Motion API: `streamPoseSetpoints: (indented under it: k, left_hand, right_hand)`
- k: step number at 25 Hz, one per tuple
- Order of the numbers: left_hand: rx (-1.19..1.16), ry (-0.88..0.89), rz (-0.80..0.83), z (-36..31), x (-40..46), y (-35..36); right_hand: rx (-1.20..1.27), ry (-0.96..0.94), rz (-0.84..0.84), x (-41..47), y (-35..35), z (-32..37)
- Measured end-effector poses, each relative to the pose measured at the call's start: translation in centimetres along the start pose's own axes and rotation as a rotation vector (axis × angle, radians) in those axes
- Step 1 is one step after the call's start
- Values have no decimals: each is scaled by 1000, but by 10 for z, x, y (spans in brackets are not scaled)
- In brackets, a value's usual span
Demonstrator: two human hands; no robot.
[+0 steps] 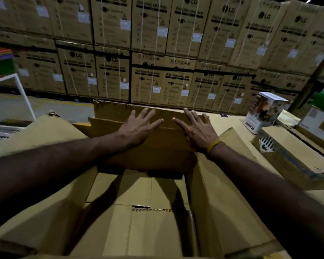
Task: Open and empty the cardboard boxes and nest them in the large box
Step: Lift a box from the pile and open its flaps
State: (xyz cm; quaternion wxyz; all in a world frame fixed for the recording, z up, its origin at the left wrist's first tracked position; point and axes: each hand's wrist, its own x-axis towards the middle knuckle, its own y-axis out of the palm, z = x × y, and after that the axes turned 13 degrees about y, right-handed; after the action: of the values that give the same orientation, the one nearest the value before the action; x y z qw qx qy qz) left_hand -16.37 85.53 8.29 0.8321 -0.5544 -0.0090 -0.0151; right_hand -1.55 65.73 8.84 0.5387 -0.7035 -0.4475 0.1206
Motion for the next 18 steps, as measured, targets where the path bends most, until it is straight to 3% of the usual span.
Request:
streamPoseSetpoints:
  k: [3, 5, 8, 11, 13, 18]
  left_hand:
    - [106, -115, -121, 16, 14, 17]
    - [72, -256, -114, 23, 26, 22]
    - [-172, -500, -37, 31, 45, 25]
    - [-364, -605, -51, 25, 52, 35]
    - [-399, -585, -77, 15, 51, 42]
    - [-381, -478, -101, 15, 39, 24]
  right_hand:
    - [6, 133, -18, 24, 8, 14]
    - [38, 226, 42, 35, 18, 24]
    - [134, 307, 276, 54, 33, 33]
    - [179, 327, 430, 63, 40, 37]
    - [193, 341, 424, 57, 45, 42]
    - [219, 315, 190, 28, 47, 48]
